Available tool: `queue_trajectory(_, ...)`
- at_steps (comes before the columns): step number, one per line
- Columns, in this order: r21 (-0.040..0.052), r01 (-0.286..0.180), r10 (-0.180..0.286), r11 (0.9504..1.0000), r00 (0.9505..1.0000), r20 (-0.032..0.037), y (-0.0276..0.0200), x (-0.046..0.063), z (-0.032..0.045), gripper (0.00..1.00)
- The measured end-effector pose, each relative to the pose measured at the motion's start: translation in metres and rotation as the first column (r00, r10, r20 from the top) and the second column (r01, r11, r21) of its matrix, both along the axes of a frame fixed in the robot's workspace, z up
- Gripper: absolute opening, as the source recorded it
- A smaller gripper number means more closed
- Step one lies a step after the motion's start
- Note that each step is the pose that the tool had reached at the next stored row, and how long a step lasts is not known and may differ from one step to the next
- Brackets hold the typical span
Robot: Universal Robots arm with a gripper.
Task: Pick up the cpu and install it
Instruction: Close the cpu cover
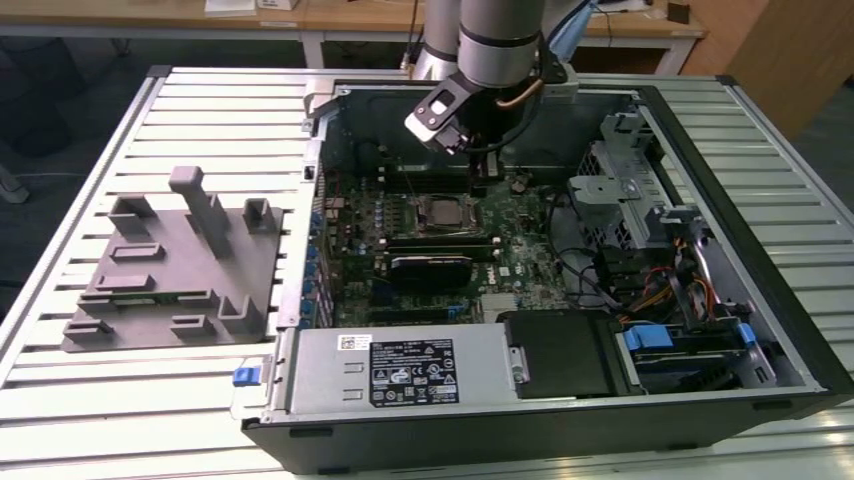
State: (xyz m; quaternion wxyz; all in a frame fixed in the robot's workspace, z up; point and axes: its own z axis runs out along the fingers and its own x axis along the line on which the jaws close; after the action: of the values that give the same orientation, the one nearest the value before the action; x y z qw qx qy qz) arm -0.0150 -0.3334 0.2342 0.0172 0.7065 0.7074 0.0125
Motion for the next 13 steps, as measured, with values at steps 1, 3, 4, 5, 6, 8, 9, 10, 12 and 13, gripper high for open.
queue_trajectory(1, 0.0, 0.0, 0.0, 1.0, 1.0, -0.0001, 0.0, -0.002, -0.0003, 0.11)
queue_trajectory(3, -0.0001, 0.0, 0.0, 1.0, 1.0, -0.0002, 0.0, -0.005, -0.0008, 0.11)
queue_trajectory(4, -0.0001, 0.0, 0.0, 1.0, 1.0, -0.0001, 0.0, -0.007, -0.001, 0.11)
queue_trajectory(5, -0.0001, 0.0, 0.0, 1.0, 1.0, -0.0002, 0.0, -0.008, -0.0012, 0.11)
queue_trajectory(6, 0.0, -0.001, 0.001, 1.0, 1.0, -0.0002, 0.0, -0.009, -0.0014, 0.11)
queue_trajectory(8, -0.0001, -0.001, 0.001, 1.0, 1.0, -0.0002, 0.0, -0.011, -0.0016, 0.11)
queue_trajectory(9, 0.0, -0.001, 0.001, 1.0, 1.0, -0.0001, 0.0, -0.012, -0.0018, 0.11)
queue_trajectory(10, 0.0, -0.001, 0.001, 1.0, 1.0, -0.0001, 0.0, -0.013, -0.0019, 0.11)
queue_trajectory(12, 0.0, -0.001, 0.001, 1.0, 1.0, -0.0001, 0.0, -0.015, -0.0021, 0.11)
queue_trajectory(13, 0.0, -0.001, 0.001, 1.0, 1.0, 0.0, 0.0, -0.017, -0.0024, 0.11)
